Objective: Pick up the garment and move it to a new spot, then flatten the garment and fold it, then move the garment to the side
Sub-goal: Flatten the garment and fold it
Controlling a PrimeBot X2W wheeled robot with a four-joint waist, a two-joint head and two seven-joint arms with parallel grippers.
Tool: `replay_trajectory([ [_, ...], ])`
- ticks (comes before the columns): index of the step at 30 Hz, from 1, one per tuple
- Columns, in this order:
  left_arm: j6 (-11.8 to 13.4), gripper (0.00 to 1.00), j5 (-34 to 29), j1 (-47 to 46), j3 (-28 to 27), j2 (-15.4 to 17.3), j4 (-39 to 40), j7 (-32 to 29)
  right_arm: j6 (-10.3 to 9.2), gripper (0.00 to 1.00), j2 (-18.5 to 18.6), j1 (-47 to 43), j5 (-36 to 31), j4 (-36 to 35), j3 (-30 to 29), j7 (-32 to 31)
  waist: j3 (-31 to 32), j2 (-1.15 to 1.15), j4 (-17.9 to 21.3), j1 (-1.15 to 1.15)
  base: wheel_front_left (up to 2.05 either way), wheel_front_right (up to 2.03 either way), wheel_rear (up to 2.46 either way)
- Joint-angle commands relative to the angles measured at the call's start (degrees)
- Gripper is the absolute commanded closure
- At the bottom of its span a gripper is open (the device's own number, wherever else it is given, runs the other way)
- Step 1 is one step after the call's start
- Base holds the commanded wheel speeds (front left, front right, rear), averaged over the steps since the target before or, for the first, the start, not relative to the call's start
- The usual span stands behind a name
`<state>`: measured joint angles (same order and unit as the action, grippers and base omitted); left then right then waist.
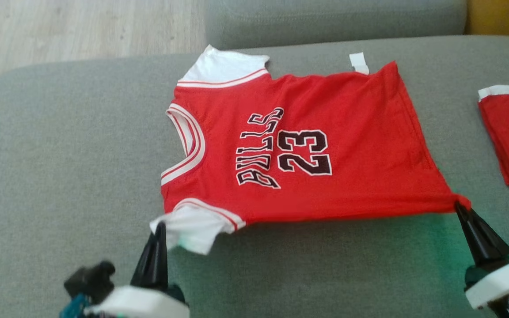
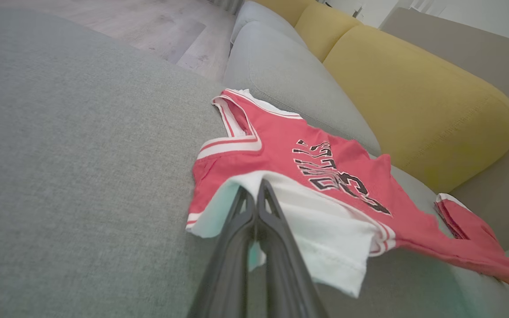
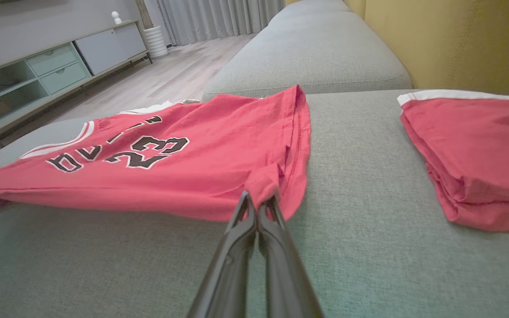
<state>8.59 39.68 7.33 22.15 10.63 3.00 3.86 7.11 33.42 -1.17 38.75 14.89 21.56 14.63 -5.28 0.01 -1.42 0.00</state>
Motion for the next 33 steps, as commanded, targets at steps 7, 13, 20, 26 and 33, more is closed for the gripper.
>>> replay_trajectory([
  [7,-1.3,1.00,-0.1,-15.3,-1.8,-1.4,-4.1,-1.3,0.37,1.00,0.0,6.9,1.8,1.7,1.0,0.4,-4.6,-0.01,0.4,0.00,0.00,0.00,0.00],
  [13,-3.2,1.00,-1.0,-26.3,-1.4,-2.9,-13.9,-0.6,0.37,1.00,-0.7,15.4,3.1,6.5,4.3,0.4,-8.5,-0.01,1.0,0.00,0.00,0.00,0.00],
  [20,-5.1,1.00,-3.1,-33.0,-0.7,-3.0,-21.3,2.1,0.37,1.00,-1.5,21.6,3.2,9.7,7.1,0.4,-10.7,-0.01,1.1,0.00,0.00,0.00,0.00],
  [26,-6.7,0.00,-7.0,-37.3,1.2,-2.5,-27.6,7.0,0.37,0.00,-2.7,25.0,1.3,12.2,6.4,0.4,-12.3,-0.01,0.6,0.00,0.00,0.00,0.00],
  [33,-3.8,0.00,-13.6,-34.3,2.8,-2.3,-28.2,10.8,0.37,0.00,-4.9,22.7,-3.2,10.0,0.7,0.4,-11.8,-0.01,0.2,0.00,0.00,0.00,0.00],
])
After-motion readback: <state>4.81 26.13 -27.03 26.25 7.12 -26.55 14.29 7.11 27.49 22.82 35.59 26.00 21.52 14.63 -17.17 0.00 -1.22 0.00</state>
